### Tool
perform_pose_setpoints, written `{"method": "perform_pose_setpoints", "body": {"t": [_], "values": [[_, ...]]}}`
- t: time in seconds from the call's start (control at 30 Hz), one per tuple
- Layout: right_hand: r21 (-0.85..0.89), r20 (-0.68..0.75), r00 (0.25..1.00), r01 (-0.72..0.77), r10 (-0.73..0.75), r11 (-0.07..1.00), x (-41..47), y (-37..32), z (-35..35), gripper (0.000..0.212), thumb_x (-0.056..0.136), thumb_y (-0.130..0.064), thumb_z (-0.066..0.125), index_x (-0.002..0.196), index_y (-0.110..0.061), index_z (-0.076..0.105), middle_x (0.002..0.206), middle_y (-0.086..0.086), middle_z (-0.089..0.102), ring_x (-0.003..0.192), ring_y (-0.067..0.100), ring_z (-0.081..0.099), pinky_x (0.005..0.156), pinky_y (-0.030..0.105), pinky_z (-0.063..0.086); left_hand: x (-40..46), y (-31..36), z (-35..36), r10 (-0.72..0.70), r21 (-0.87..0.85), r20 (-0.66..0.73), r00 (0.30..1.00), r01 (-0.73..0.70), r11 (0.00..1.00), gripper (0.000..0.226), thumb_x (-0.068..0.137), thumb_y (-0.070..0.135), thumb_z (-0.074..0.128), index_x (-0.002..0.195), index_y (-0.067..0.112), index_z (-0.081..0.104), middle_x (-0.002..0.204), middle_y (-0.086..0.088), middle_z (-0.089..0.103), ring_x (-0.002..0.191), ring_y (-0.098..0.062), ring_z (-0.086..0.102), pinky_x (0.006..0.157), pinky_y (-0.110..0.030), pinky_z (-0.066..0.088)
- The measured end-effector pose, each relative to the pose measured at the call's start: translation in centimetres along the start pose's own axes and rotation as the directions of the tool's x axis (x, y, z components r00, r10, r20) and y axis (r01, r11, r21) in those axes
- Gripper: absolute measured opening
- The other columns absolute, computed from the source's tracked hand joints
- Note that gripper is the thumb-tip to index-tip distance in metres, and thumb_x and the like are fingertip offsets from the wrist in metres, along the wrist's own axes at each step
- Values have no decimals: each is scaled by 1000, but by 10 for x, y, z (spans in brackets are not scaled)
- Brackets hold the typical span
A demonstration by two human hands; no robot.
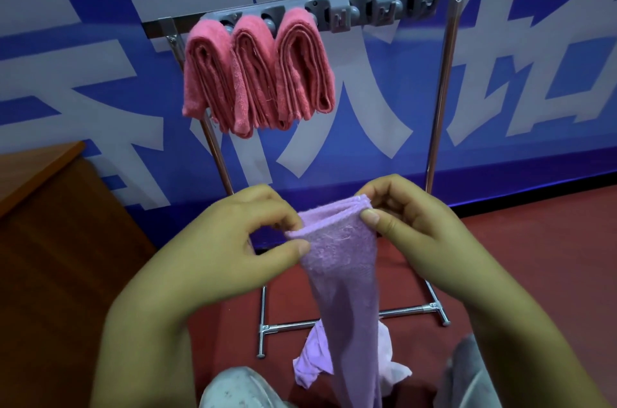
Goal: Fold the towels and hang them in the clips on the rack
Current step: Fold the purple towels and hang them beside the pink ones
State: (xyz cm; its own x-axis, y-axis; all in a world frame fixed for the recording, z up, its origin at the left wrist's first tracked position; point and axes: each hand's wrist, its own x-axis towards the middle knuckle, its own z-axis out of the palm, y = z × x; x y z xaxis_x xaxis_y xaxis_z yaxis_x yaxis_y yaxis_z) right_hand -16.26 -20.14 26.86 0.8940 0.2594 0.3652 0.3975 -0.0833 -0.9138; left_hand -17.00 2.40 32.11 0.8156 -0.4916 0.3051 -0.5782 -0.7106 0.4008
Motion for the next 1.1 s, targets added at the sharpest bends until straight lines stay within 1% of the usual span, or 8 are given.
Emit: {"method": "perform_pose_setpoints", "body": {"t": [0.13, 0.3, 0.4, 0.6, 0.73, 0.87, 1.0, 1.1], "values": [[12, 28, 997, 76, -76, 997, 1, -11, 1, 11, 87, -21, 54, 95, -25, 60, 91, -4, 66, 88, 21, 62, 81, 35, 50, 4, 5, -3, 102, 32, -157, 982, -98, 995, 28, 74, 49, 64, 68, 25, 51, 80, 8, 57, 79, -12, 59, 71, -26, 46], [14, -28, 993, 115, -114, 993, 9, -13, -3, 9, 87, -20, 54, 93, -23, 60, 90, -6, 65, 88, 17, 62, 81, 30, 50, 13, 6, 11, -100, -377, -260, 960, -6, 926, 26, 64, 40, 70, 67, 22, 52, 83, 2, 65, 73, -15, 63, 68, -25, 51], [72, -60, 992, 111, -107, 991, 10, -10, -3, 9, 86, -19, 54, 93, -21, 60, 88, -11, 65, 86, 7, 61, 80, 23, 49, 17, 4, 17, -182, -556, -272, 945, 0, 831, 22, 61, 36, 71, 77, 36, 56, 80, 5, 64, 75, -12, 63, 73, -27, 51], [-56, -41, 988, 146, -149, 988, 14, -22, -6, 10, 87, -21, 55, 95, -22, 60, 94, -7, 66, 93, 12, 63, 88, 35, 50, 20, 9, 10, -59, -302, -180, 982, 2, 953, 34, 77, 27, 64, 109, 39, 62, 93, 14, 63, 93, -4, 60, 86, -16, 45], [-201, 47, 973, 230, -225, 952, 21, -35, 4, 13, 88, -22, 55, 99, -18, 60, 94, -8, 65, 93, 8, 62, 86, 27, 50, 28, 22, 3, 25, -158, -154, 988, -50, 986, 27, 75, 45, 61, 102, 42, 59, 98, 18, 61, 96, 3, 59, 78, -4, 39], [-123, 22, 978, 210, -209, 970, 28, -31, 8, 13, 87, -22, 58, 99, -21, 60, 87, -11, 63, 85, 3, 59, 82, 20, 48, 36, 26, -4, -8, -119, -155, 988, -10, 993, 18, 74, 41, 66, 91, 32, 66, 88, 19, 67, 85, 1, 62, 69, -10, 44], [100, 85, 993, 74, -82, 992, 27, -4, 11, 37, 74, -29, 73, 106, -31, 54, 89, 4, 62, 86, 18, 59, 86, 40, 50, 43, 24, -6, -15, -75, -113, 993, 6, 997, 13, 75, 34, 62, 85, 28, 68, 86, 18, 68, 81, 0, 62, 66, -12, 45], [27, 119, 992, -37, 34, 999, 23, 31, 18, 53, 64, -30, 81, 108, -20, 52, 101, 16, 63, 88, 23, 61, 87, 51, 51, 47, 24, -5, -28, -114, -141, 990, 12, 993, 10, 75, 31, 63, 84, 27, 67, 87, 13, 68, 80, -2, 63, 70, -19, 47]]}}
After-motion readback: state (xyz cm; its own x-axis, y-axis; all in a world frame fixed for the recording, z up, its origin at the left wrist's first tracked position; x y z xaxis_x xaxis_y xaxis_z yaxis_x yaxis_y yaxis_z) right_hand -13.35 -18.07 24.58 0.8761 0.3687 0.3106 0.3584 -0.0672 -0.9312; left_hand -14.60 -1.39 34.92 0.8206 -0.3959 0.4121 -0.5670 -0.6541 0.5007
